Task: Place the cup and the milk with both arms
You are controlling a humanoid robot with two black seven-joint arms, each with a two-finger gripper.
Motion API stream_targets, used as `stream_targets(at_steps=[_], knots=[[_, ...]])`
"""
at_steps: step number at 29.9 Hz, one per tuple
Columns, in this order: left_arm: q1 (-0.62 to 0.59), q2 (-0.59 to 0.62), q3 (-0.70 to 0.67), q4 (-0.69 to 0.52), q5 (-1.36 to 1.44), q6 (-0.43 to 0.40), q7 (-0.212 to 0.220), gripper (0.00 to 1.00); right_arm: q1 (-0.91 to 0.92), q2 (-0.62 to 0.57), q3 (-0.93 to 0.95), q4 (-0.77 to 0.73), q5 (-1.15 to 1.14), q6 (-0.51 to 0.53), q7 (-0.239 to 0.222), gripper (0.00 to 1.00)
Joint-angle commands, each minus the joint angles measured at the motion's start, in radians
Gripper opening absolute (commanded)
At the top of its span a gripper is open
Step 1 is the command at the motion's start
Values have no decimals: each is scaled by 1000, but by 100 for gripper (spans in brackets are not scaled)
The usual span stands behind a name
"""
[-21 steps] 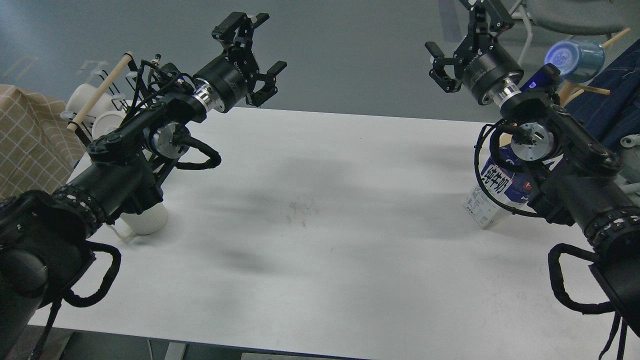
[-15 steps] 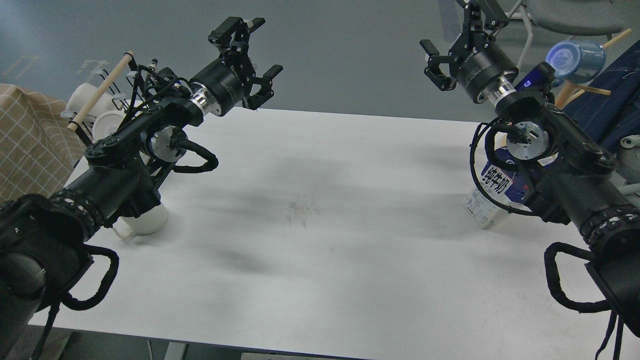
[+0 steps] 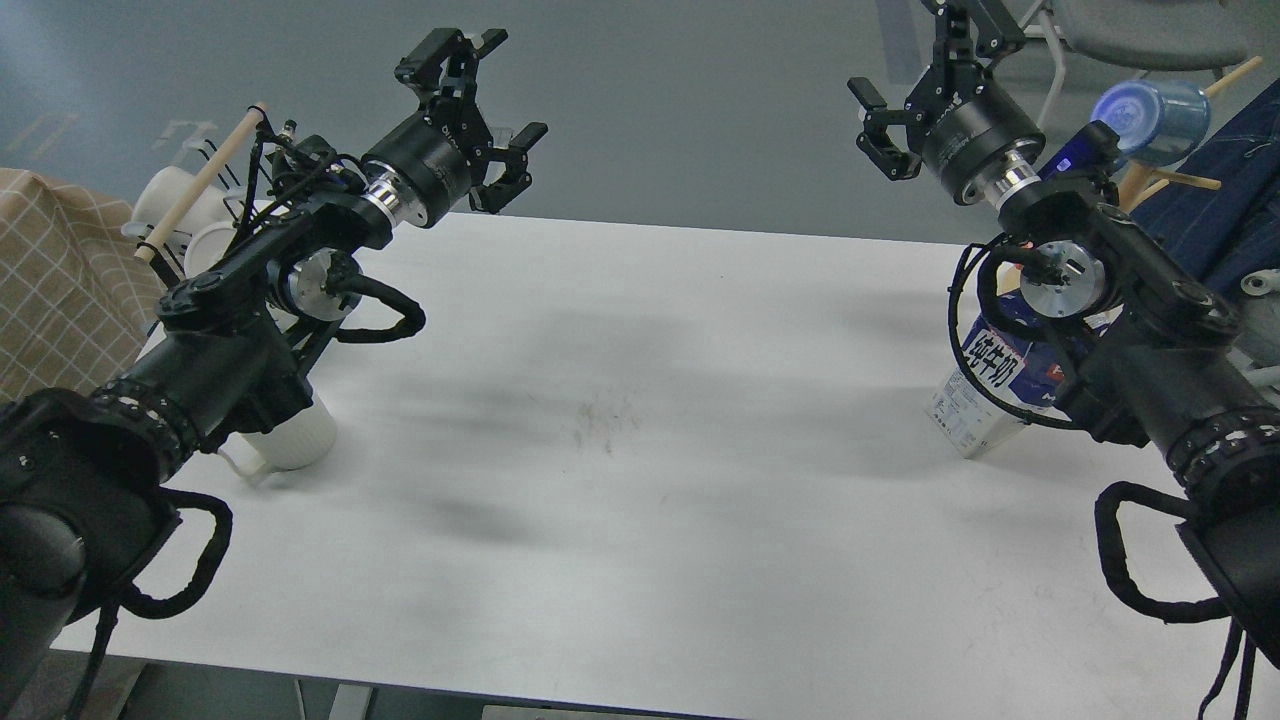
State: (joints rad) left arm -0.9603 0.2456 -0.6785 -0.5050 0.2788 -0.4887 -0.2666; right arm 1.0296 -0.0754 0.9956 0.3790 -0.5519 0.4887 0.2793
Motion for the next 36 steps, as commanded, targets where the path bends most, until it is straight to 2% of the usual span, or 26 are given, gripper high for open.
stream_targets(at_steps=[1, 13, 18, 36], knots=[[-5, -3, 3, 31, 2, 0, 12, 98, 18, -1, -5, -15, 0, 0, 0, 100], [-15, 1, 14, 28, 39, 0, -13, 98, 27, 8, -55, -32, 4, 0, 0, 100], [-14, 6, 14, 25, 40, 0, -124, 98, 56, 9, -55, -81, 6, 0, 0, 100], [-5, 1, 14, 22, 40, 0, -120, 98, 58, 11, -57, -83, 7, 0, 0, 100]])
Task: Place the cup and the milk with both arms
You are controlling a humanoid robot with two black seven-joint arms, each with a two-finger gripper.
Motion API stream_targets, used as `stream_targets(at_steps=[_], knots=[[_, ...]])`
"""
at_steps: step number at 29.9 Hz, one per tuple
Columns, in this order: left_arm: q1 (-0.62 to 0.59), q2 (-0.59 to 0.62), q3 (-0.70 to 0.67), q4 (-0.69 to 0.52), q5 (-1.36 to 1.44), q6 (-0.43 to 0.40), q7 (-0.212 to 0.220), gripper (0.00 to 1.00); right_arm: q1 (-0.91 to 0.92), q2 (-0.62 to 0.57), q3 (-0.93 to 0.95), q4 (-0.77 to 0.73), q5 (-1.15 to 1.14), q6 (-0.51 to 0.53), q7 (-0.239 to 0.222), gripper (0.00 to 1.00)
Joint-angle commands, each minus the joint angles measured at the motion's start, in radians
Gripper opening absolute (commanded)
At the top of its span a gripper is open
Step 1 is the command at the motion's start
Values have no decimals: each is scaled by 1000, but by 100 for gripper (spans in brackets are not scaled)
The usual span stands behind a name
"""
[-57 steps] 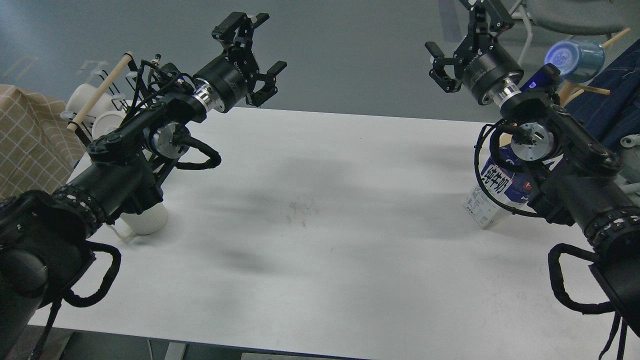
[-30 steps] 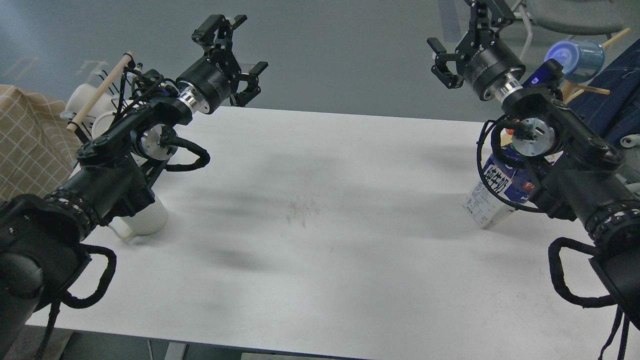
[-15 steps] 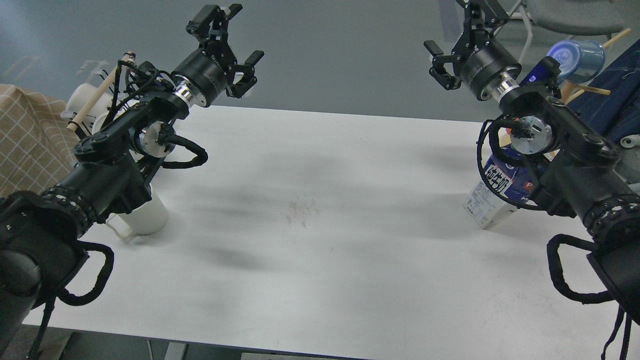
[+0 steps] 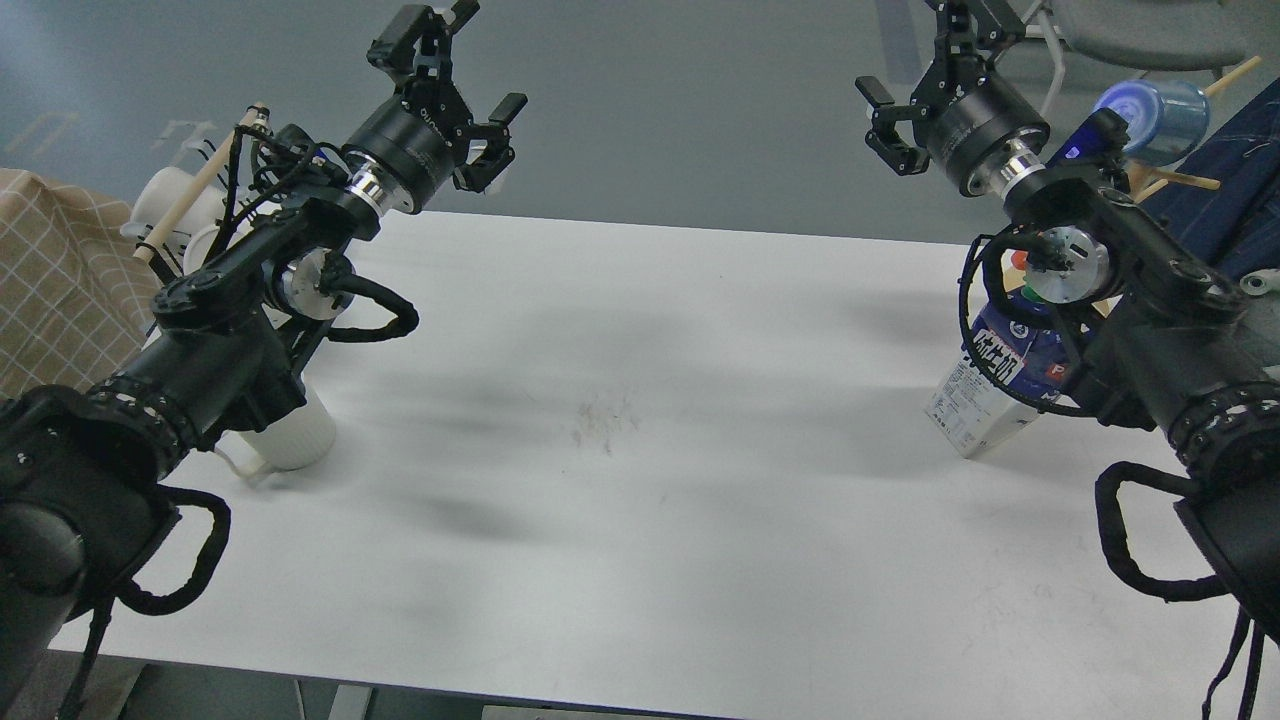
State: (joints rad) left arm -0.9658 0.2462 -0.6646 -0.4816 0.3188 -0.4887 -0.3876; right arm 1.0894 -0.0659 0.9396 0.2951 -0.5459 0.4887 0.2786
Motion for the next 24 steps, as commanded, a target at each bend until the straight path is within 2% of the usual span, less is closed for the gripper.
stream_targets(at_steps=[1, 24], knots=[[1, 1, 0, -2, 0, 0, 0, 98, -2, 2, -1, 1, 1, 0, 1, 100], [2, 8, 13, -40, 23, 0, -2, 98, 4, 28, 2, 9, 1, 0, 5, 100]])
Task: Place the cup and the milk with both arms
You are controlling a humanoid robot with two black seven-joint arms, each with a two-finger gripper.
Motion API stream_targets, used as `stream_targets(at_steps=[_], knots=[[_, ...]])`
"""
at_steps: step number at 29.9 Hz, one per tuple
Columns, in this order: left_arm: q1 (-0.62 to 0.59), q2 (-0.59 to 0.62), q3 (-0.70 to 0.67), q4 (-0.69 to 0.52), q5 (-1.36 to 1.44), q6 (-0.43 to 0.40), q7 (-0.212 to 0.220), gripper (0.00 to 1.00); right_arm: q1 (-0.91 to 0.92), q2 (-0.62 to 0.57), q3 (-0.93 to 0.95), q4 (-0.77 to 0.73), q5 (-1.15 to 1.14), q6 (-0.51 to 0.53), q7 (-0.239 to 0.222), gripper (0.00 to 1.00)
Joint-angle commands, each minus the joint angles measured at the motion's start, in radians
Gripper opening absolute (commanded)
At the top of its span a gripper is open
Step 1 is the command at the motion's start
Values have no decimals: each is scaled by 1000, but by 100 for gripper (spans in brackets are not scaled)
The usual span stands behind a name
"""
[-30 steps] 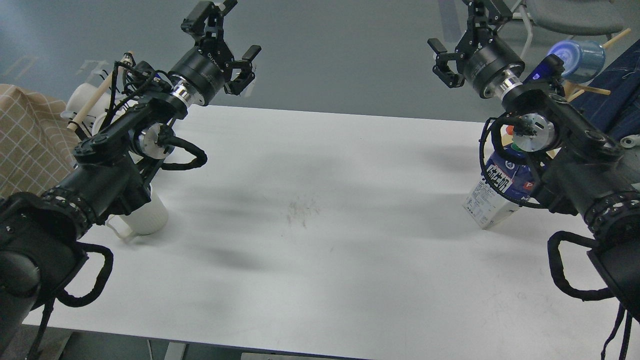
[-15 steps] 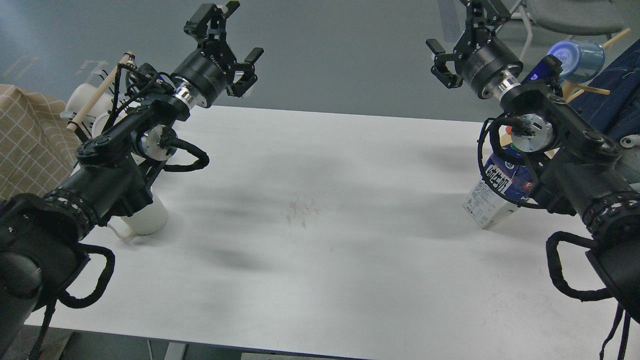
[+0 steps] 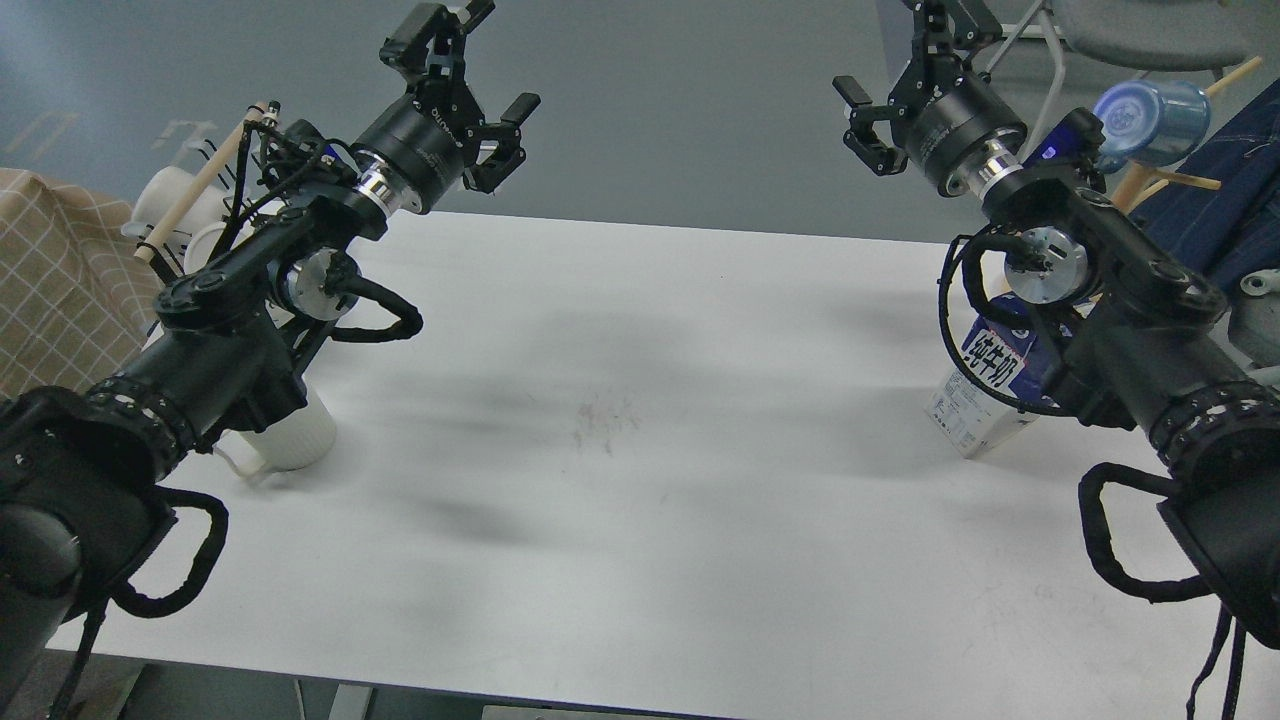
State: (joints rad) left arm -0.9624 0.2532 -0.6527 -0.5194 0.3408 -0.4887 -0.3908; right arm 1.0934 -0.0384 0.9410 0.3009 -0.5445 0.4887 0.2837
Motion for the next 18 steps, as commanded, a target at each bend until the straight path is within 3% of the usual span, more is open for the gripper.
stream_targets(at_steps=[1, 18], knots=[[-1, 1, 1, -2, 1, 0, 3, 98, 0, 0, 1, 3, 0, 0, 0, 100], [2, 32, 1, -47, 29, 0, 15, 98, 0, 5, -1, 4, -2, 0, 5, 100]])
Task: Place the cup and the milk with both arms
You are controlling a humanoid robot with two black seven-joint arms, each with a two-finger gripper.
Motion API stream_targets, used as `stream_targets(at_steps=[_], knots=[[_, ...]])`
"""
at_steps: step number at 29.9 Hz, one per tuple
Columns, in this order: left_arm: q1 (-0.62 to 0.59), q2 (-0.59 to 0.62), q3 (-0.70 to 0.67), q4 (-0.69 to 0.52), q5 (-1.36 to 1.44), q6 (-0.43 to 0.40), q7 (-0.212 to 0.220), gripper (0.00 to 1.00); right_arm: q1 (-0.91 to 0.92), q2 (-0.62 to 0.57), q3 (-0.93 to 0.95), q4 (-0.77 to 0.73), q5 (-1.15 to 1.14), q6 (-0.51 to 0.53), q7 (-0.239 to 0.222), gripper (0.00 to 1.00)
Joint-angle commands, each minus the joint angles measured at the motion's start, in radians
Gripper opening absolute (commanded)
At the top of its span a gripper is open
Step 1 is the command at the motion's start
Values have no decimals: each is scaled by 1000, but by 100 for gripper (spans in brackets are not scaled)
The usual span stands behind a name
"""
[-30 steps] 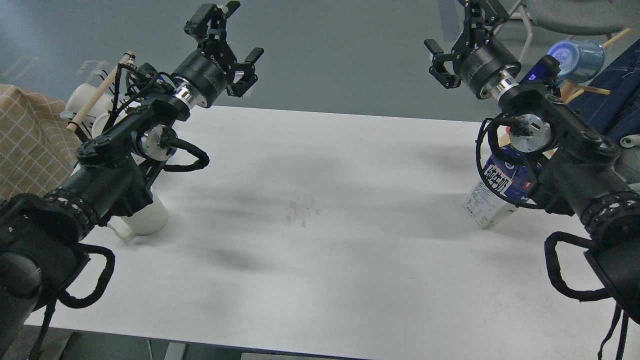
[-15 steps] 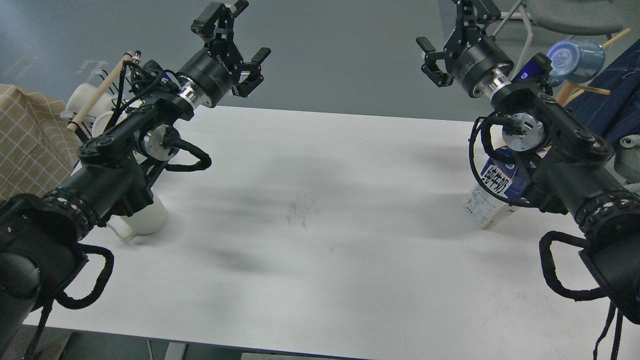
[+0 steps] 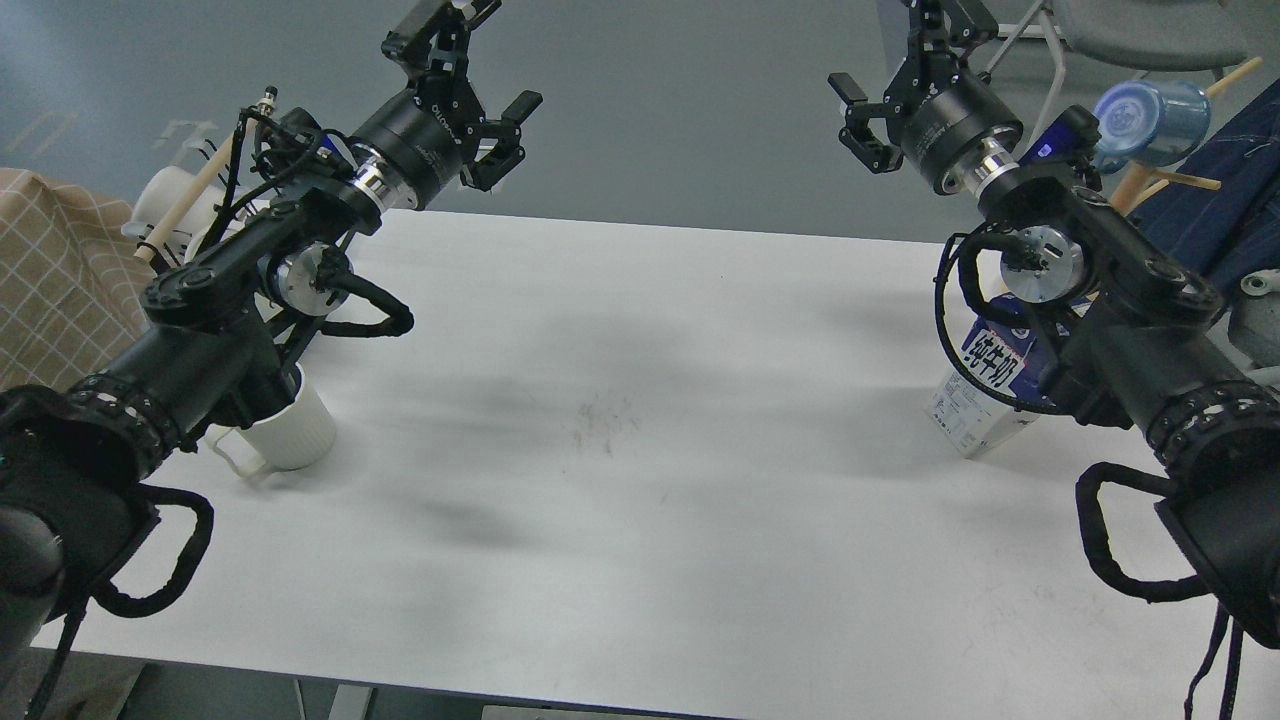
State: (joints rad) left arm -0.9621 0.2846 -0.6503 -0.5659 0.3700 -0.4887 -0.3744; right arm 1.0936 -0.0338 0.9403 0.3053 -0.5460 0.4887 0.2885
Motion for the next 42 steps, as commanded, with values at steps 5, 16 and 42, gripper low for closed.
stream_targets(at_steps=[5, 16, 42], knots=[[3, 1, -2, 0, 0, 0, -3, 98, 0, 0, 0, 1, 0, 0, 0, 100], [37, 163, 0, -208, 251, 0, 2, 98, 2, 0, -1, 5, 0, 0, 0, 100], [97, 903, 259, -736, 1207, 0, -109, 98, -20, -3, -5, 72, -2, 0, 1, 100]])
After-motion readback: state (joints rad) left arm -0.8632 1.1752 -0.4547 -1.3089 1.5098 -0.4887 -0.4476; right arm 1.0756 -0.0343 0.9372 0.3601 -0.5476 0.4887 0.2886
